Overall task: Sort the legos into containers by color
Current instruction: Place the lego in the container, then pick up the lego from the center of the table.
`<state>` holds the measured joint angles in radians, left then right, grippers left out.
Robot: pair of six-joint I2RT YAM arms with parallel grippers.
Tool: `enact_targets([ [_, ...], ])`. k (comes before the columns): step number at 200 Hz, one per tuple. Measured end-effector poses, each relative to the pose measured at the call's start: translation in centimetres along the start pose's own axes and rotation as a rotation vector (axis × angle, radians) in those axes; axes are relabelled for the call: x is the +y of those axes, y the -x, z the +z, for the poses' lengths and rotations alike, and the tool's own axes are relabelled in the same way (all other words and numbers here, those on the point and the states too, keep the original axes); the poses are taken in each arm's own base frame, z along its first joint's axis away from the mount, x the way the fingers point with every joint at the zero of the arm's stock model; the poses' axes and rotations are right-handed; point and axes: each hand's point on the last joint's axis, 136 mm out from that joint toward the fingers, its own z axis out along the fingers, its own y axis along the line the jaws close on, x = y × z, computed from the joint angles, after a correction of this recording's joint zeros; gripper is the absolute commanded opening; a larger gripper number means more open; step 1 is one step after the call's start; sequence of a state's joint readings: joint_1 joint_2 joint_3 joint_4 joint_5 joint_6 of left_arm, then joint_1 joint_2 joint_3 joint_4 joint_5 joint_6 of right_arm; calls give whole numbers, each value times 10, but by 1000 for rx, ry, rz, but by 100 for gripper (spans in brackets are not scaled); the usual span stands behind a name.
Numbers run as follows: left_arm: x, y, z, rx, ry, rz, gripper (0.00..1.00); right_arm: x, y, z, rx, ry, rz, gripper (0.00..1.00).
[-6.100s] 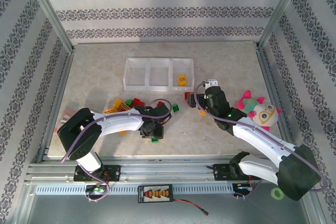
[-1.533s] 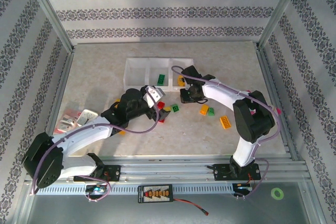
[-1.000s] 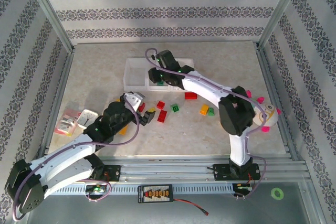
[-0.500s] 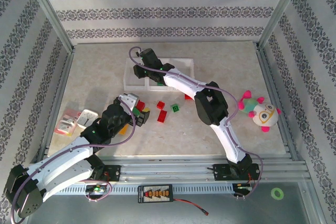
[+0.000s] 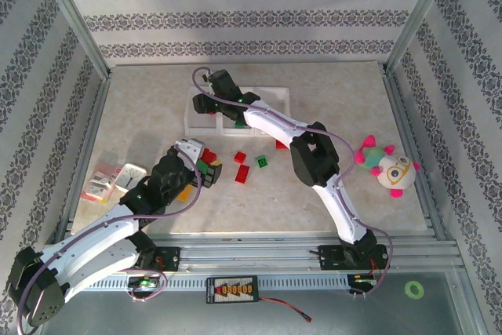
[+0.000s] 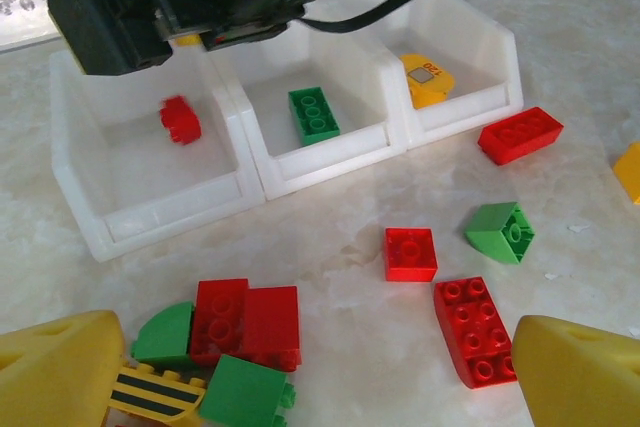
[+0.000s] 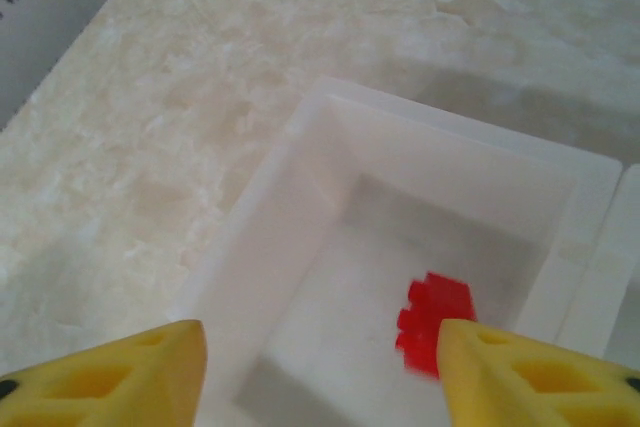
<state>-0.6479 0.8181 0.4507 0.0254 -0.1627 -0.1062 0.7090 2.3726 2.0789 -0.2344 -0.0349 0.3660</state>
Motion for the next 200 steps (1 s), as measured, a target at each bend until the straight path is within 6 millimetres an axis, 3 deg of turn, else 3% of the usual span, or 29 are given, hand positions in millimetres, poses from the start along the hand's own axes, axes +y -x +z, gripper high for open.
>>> enact_targets([
  [34, 8, -9, 5, 70, 43, -43, 99, -1, 3, -42, -21, 0, -20, 86],
  [59, 12, -10, 13, 138, 78, -75, 99, -5, 5, -89, -65, 3, -28, 90],
  [82, 9, -10, 23, 202, 80, -93, 99, -21, -2, -132, -106, -25, -19, 91],
  [113, -8, -19, 44, 329, 30, -112, 99, -58, -38, -174, -92, -106, 9, 92],
  [155, -33, -44, 66, 486, -18, -174, 97, -106, -93, -215, -51, -220, 92, 92],
  [200, -69, -63, 87, 620, -45, -183, 91, -123, -129, -240, -24, -275, 136, 92],
])
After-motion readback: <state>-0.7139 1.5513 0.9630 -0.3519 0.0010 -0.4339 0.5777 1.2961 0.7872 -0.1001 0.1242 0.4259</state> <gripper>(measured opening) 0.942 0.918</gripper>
